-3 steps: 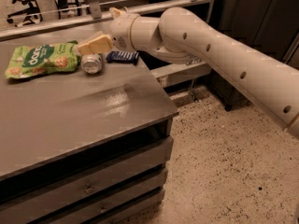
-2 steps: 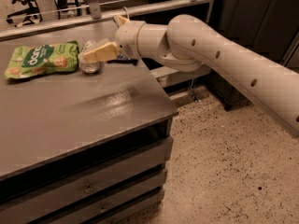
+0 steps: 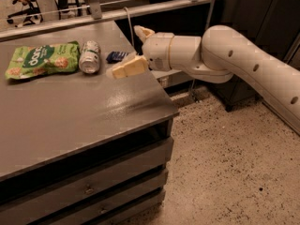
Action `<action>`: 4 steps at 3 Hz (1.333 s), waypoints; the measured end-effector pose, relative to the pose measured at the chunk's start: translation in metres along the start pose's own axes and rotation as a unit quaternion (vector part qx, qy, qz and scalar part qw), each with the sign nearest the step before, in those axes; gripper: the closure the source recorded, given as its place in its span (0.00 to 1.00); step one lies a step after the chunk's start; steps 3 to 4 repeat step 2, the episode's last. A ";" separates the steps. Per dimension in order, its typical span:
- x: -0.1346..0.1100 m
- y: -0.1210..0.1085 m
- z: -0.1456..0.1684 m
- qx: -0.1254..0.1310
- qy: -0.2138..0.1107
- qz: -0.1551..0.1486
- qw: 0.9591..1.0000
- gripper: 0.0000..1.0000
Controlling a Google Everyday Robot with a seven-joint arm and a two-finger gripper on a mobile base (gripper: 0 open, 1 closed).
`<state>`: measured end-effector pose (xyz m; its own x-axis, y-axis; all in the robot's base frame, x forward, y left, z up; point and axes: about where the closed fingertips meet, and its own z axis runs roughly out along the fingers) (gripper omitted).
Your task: Knock 7up can over
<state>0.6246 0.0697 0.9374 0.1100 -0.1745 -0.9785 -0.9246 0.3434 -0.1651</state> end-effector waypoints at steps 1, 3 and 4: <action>0.005 -0.004 -0.047 -0.008 0.011 -0.019 1.000 0.00; 0.005 0.001 -0.049 -0.019 0.011 -0.019 1.000 0.00; 0.005 0.001 -0.049 -0.019 0.011 -0.019 1.000 0.00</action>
Offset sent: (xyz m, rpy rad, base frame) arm -0.0113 -0.0391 0.0013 -0.0301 -0.0208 0.0149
